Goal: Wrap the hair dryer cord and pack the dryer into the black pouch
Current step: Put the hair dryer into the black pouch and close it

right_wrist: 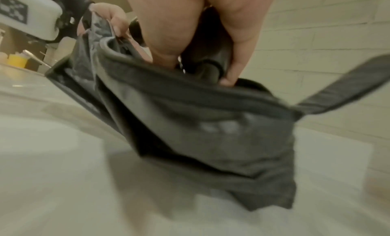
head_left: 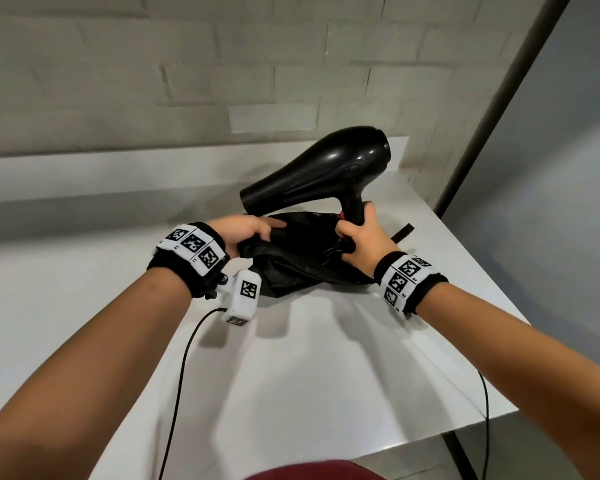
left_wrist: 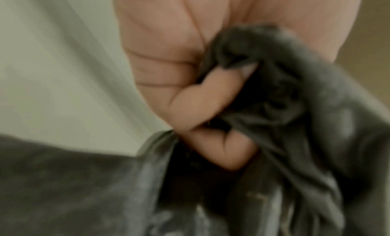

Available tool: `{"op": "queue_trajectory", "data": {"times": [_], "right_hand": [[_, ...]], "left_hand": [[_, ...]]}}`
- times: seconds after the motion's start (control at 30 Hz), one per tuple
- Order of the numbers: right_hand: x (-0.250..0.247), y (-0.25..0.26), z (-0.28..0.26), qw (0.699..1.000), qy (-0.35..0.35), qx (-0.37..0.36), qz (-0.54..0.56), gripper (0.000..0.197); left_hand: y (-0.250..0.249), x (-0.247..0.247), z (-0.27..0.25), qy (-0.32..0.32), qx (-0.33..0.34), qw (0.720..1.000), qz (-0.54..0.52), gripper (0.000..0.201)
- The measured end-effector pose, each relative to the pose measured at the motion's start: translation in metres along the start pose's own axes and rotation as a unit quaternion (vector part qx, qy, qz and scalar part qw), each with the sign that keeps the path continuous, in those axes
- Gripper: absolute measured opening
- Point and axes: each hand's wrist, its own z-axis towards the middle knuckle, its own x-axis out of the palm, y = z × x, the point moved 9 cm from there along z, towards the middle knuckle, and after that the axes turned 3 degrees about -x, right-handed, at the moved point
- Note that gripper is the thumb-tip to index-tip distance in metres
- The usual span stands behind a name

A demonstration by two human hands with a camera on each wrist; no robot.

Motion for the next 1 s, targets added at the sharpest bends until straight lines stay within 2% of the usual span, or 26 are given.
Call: {"op": "queue_trajectory", "data": {"times": [0.07, 0.13, 0.23, 0.27, 0.33, 0.4, 0.5, 0.57, 0.73, 0.8, 0.9, 0.97, 1.0], "right_hand": [[-0.003, -0.006, -0.002, 1.000, 0.017, 0.005, -0.017, 0.032], [-0.006, -0.011, -0.004, 0.999, 0.030, 0.005, -0.030, 0.032], [-0.007, -0.013, -0.005, 0.998, 0.048, 0.003, -0.045, 0.034], [-0.006, -0.012, -0.005, 0.997, 0.053, 0.000, -0.054, 0.036], [-0.005, -0.008, -0.004, 0.994, 0.065, -0.014, -0.083, 0.042], [-0.003, -0.001, -0.004, 0.991, 0.075, -0.034, -0.108, 0.045], [-0.004, 0.008, -0.005, 0.989, 0.074, -0.044, -0.119, 0.045], [-0.007, 0.011, -0.005, 0.989, 0.068, -0.044, -0.123, 0.043], [-0.008, 0.015, -0.008, 0.981, 0.088, -0.061, -0.162, 0.046], [-0.004, 0.021, -0.010, 0.973, 0.110, -0.078, -0.186, 0.047], [-0.003, 0.029, -0.011, 0.971, 0.115, -0.087, -0.193, 0.048], [-0.005, 0.027, -0.010, 0.974, 0.105, -0.076, -0.188, 0.048], [-0.007, 0.025, -0.009, 0.977, 0.098, -0.066, -0.176, 0.048]], "left_hand": [[0.000, -0.012, -0.001, 0.004, 0.008, 0.998, -0.058, 0.046], [-0.005, -0.027, -0.004, -0.009, 0.034, 0.996, -0.076, 0.031], [-0.011, -0.029, -0.011, 0.033, 0.048, 0.998, -0.036, 0.039], [-0.011, -0.030, -0.011, 0.029, 0.043, 0.998, -0.022, 0.041], [-0.016, -0.037, -0.012, -0.022, 0.035, 0.999, -0.001, 0.042], [-0.026, -0.051, -0.017, -0.121, 0.038, 0.991, 0.048, 0.045], [-0.048, -0.064, -0.027, -0.239, 0.071, 0.956, 0.158, 0.038], [-0.061, -0.060, -0.035, -0.272, 0.089, 0.932, 0.222, 0.041], [-0.086, -0.048, -0.051, -0.289, 0.123, 0.908, 0.277, 0.046], [-0.098, -0.042, -0.057, -0.296, 0.156, 0.906, 0.261, 0.045], [-0.107, -0.040, -0.062, -0.300, 0.204, 0.917, 0.165, 0.044], [-0.108, -0.038, -0.064, -0.261, 0.242, 0.932, 0.066, 0.045], [-0.107, -0.034, -0.063, -0.211, 0.264, 0.941, 0.017, 0.051]]}}
